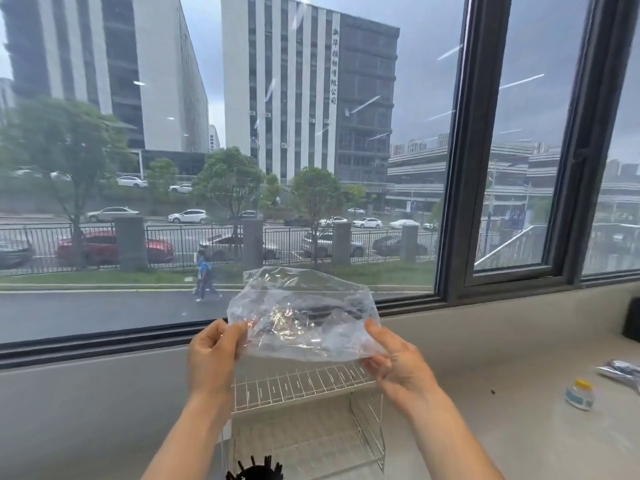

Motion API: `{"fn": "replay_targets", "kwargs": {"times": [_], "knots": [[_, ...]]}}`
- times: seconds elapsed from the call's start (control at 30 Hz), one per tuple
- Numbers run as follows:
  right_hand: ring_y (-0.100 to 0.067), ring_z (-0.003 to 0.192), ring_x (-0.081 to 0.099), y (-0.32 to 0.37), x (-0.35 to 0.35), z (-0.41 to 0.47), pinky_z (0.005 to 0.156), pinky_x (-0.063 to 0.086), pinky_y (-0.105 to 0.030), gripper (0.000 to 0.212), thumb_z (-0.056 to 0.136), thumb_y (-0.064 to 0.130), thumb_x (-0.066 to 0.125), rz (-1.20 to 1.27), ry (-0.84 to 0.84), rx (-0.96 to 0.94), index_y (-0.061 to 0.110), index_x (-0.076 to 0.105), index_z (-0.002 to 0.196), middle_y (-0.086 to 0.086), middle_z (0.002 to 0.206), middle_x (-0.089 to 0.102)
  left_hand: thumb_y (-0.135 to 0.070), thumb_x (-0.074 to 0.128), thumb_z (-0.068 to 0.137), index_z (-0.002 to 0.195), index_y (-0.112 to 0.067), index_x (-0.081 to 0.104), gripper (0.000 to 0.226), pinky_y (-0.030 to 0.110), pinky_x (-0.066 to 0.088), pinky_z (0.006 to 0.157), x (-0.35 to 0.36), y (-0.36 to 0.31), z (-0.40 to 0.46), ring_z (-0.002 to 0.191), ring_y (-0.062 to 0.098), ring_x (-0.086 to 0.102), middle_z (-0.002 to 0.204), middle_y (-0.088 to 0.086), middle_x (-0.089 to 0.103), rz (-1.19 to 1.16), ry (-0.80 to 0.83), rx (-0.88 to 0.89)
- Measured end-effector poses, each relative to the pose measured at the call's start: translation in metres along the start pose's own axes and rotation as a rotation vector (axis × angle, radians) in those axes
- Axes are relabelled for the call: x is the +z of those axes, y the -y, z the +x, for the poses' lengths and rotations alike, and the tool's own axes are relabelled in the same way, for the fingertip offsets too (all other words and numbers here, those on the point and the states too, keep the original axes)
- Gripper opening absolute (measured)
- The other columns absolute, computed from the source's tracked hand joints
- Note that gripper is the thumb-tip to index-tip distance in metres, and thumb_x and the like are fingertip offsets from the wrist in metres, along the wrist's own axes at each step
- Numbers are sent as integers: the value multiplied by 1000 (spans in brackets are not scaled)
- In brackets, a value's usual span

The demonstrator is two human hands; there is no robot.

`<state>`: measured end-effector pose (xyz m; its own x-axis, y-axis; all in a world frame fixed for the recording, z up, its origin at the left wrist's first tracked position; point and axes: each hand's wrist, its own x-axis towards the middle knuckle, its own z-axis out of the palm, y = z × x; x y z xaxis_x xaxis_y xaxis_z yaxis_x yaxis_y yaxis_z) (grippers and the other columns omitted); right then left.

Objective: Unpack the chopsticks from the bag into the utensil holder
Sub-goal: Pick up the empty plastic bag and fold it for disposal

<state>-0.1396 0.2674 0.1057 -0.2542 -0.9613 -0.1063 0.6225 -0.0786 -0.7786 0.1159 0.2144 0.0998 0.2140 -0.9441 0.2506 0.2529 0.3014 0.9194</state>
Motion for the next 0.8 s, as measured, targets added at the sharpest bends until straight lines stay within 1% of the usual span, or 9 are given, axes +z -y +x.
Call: {"fn": "replay_targets", "kwargs": {"times": [0.1, 0.2, 0.27, 0.37, 0.43, 0.5, 0.6, 0.7, 0.8], "knots": [[-24, 81, 75, -3, 2, -5, 59, 61, -34, 85, 58, -8, 81, -46, 25, 7, 3, 54, 138, -16, 96, 80, -4, 75, 84, 83, -23, 58, 25, 32, 47, 67, -3, 1, -4, 72, 19, 55, 85, 3, 60, -38, -75, 17], [-21, 70, 75, -6, -2, -1, 78, 63, -44, 68, 68, -13, 78, -79, -38, -33, 7, 59, 129, -11, 84, 81, 6, 78, 78, 119, -18, 50, 55, 39, 55, 78, -7, 5, -5, 99, 24, 65, 116, 6, 61, -77, -85, -14], [-21, 76, 73, -7, -8, 0, 91, 57, -49, 57, 74, -11, 78, -126, -69, -68, 13, 62, 124, -7, 81, 81, 10, 77, 78, 114, -23, 50, 56, 37, 55, 80, -8, 8, -8, 101, 22, 68, 122, 4, 61, -58, -69, -36], [-18, 74, 73, -5, -19, -3, 71, 55, -37, 49, 78, -4, 80, -168, -103, -124, 13, 64, 120, -9, 90, 79, 17, 59, 87, 87, -19, 52, 37, 31, 52, 74, -4, 18, -13, 89, 23, 77, 114, 12, 69, 9, 32, -106], [-24, 81, 71, -5, -29, -7, 66, 53, -36, 43, 82, 3, 81, -191, -143, -165, 8, 65, 121, -14, 98, 75, 15, 54, 90, 80, -14, 59, 31, 36, 52, 76, 2, 27, -16, 94, 27, 75, 108, 16, 74, 90, 99, -123], [-24, 81, 68, -3, -41, -12, 58, 54, -32, 33, 85, 9, 79, -212, -182, -190, 5, 67, 116, -12, 95, 72, 10, 54, 93, 88, -16, 72, 32, 38, 57, 78, 13, 35, -23, 96, 28, 74, 107, 10, 77, 120, 124, -130], [-17, 66, 69, -1, -69, -26, 52, 57, -30, 19, 90, 21, 76, -242, -182, -153, 7, 68, 99, -7, 86, 70, 5, 56, 95, 101, -29, 78, 41, 25, 56, 67, 37, 49, -39, 91, 10, 76, 110, -9, 76, 126, 187, -136], [-27, 74, 73, 4, -107, -44, 64, 61, -37, 26, 89, 23, 77, -266, -178, -85, 6, 70, 107, -14, 101, 72, 5, 61, 91, 102, -35, 77, 44, 29, 58, 78, 64, 70, -57, 102, 6, 71, 115, -17, 74, 110, 279, -177], [-30, 83, 71, 14, -153, -63, 57, 59, -34, 20, 88, 14, 76, -283, -250, -90, 9, 71, 106, -17, 108, 73, 5, 61, 86, 103, -33, 79, 45, 40, 57, 91, 90, 96, -80, 109, 10, 66, 115, -15, 74, 133, 364, -259]]}}
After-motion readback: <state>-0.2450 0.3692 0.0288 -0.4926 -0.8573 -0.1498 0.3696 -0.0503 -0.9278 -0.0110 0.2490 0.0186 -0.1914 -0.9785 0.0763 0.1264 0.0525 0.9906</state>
